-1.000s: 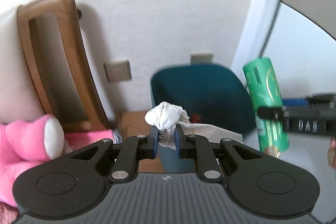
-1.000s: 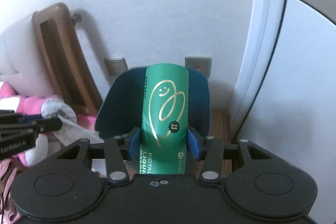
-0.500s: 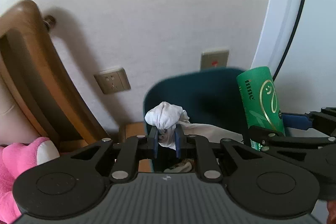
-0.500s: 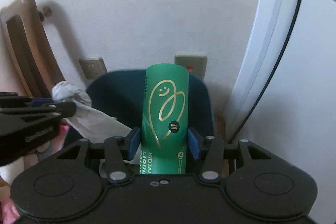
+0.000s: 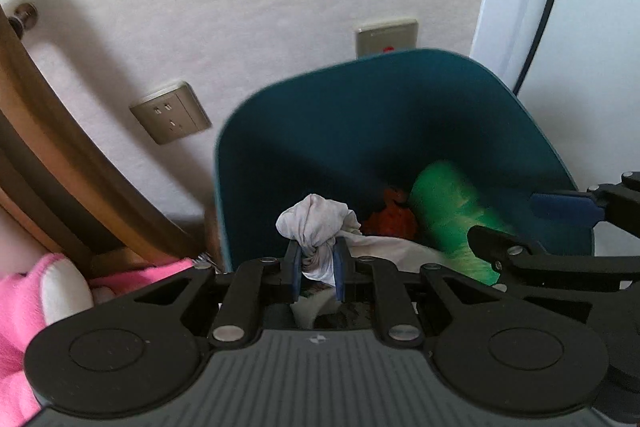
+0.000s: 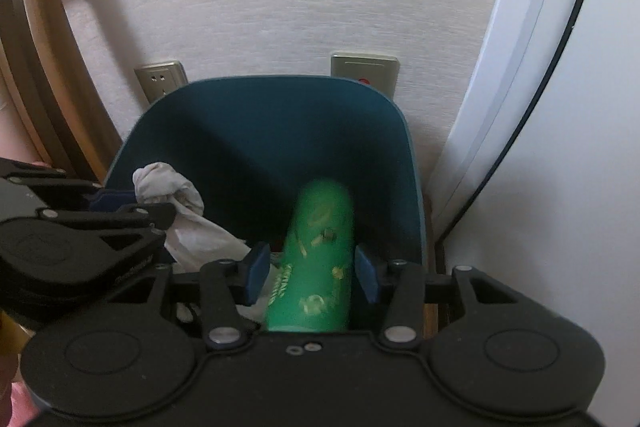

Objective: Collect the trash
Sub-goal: 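Open both tools to drop the cloth and bottle into the wastebasket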

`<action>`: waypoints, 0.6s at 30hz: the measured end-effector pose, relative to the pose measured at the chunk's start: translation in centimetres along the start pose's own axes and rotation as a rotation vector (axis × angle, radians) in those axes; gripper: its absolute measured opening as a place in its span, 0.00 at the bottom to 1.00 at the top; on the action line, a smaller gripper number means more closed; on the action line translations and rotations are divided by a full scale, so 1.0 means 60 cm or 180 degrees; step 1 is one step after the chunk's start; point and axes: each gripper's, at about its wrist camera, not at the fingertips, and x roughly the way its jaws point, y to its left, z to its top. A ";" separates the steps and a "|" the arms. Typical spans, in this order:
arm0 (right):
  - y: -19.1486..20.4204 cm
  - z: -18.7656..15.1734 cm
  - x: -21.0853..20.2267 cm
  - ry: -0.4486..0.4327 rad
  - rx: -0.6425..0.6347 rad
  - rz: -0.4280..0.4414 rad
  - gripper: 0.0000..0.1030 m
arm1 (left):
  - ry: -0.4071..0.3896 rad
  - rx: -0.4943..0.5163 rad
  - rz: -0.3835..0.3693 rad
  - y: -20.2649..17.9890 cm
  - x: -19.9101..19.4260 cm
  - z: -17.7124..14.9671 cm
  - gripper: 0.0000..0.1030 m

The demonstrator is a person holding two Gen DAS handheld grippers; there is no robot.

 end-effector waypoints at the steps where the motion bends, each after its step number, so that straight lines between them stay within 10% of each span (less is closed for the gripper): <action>1: 0.000 -0.002 -0.001 -0.0005 -0.0021 -0.0012 0.46 | 0.0008 -0.0008 -0.0021 0.000 0.001 0.000 0.15; 8: -0.014 -0.005 -0.012 -0.0077 -0.0023 0.0060 0.55 | 0.0026 -0.0105 -0.0141 0.000 0.002 -0.005 0.20; 15: -0.032 -0.015 -0.040 -0.0123 0.0021 0.0120 0.58 | -0.0096 -0.0145 -0.0170 -0.001 -0.013 -0.012 0.64; 18: -0.042 -0.021 -0.060 -0.0161 0.0028 0.0215 0.62 | -0.0166 -0.0187 -0.0235 0.000 -0.028 -0.017 0.65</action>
